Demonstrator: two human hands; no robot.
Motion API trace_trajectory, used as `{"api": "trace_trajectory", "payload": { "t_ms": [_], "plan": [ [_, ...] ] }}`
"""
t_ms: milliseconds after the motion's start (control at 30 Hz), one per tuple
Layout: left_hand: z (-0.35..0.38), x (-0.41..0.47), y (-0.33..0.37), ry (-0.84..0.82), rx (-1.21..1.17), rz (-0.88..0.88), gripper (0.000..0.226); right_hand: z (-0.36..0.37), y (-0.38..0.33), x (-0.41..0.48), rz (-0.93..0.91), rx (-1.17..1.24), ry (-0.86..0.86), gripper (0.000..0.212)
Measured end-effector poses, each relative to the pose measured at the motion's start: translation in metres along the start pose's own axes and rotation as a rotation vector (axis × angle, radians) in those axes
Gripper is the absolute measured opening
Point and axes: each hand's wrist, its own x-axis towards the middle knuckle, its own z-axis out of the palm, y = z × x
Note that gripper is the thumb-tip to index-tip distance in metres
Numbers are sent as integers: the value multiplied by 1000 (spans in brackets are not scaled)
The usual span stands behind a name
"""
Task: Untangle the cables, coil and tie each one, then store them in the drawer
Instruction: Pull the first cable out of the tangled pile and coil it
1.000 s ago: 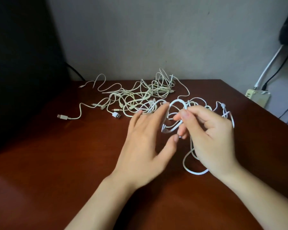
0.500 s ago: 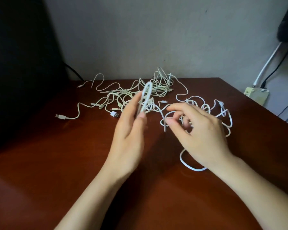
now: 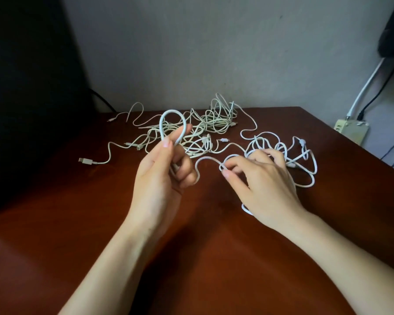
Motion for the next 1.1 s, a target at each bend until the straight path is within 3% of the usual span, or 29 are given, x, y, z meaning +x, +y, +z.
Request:
{"api": "trace_trajectory", "payload": {
  "t_ms": [133, 300, 400, 567, 667, 867, 1100],
  "plan": [
    [-5, 4, 1, 101, 32, -37, 27, 4, 3, 0, 80, 212, -39, 13],
    [-18, 12, -2, 209, 90, -171, 31, -11, -1, 4, 182, 439, 154, 7],
    [-19, 12, 2, 161, -111, -276, 31, -20, -1, 7, 167, 415, 290, 6],
    [-21, 10, 8, 98, -394, -298, 26, -27, 9, 11, 95, 331, 380, 7],
    [-19, 9, 7, 73, -268, -318, 16, -25, 9, 10, 57, 318, 398, 5],
    [-11, 9, -7, 102, 47, -268, 27, -22, -1, 4, -16, 404, 409, 5],
    [-1, -4, -19, -120, 182, -346, 22, -15, -12, -3, -76, 413, 354, 7]
  ]
}}
